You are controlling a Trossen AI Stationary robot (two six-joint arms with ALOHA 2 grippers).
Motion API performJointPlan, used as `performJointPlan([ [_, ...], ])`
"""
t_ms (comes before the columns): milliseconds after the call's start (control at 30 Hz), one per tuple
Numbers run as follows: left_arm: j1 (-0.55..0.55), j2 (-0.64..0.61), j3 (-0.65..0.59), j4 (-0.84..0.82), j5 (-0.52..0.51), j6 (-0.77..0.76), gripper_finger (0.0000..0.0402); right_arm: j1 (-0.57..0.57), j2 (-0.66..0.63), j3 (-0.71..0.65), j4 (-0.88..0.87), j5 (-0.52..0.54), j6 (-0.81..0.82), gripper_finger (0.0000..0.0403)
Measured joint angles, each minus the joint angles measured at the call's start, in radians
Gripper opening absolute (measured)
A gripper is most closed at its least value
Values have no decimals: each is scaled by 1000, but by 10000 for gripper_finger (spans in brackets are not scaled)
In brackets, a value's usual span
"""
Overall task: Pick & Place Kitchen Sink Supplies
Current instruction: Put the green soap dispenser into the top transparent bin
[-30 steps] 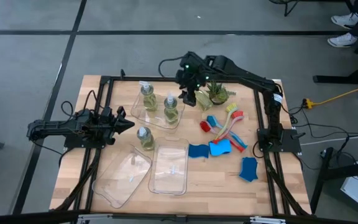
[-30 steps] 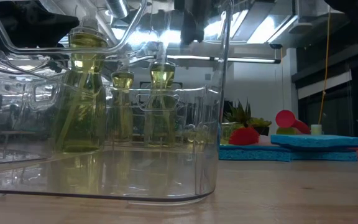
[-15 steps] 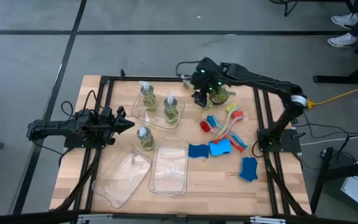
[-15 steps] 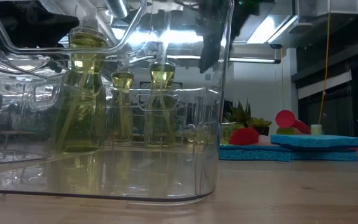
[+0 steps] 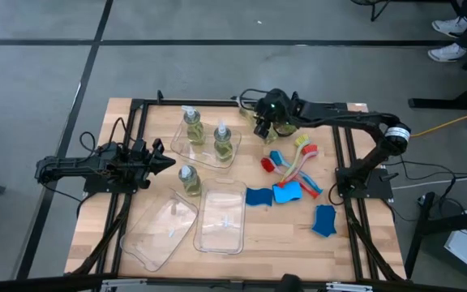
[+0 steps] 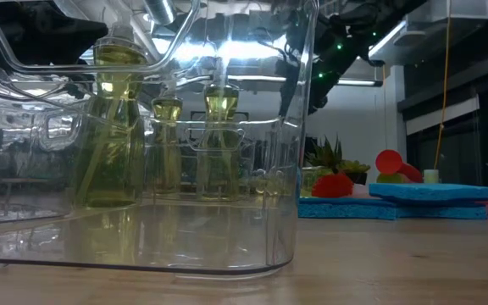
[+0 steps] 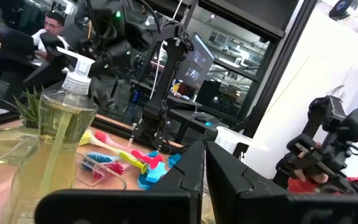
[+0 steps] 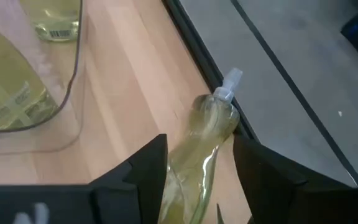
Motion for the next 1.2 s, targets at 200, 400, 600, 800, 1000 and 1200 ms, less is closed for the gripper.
performJointPlan([
  [200, 0, 0, 0, 0, 0, 0, 11, -29, 41, 0, 28, -37, -16, 223],
  [400, 0, 0, 0, 0, 0, 0, 11, -77, 128, 61, 46, -59, 18, 299],
  [600, 0, 0, 0, 0, 0, 0, 11, -91, 239, 176, -25, -65, 76, 356],
  [800, 0, 0, 0, 0, 0, 0, 10, -92, 337, 250, -95, -62, 86, 362],
  [1000, 0, 0, 0, 0, 0, 0, 13, -99, 424, 291, -96, -62, 85, 362],
  [1200, 0, 0, 0, 0, 0, 0, 11, -124, 477, 326, -100, -63, 88, 362],
])
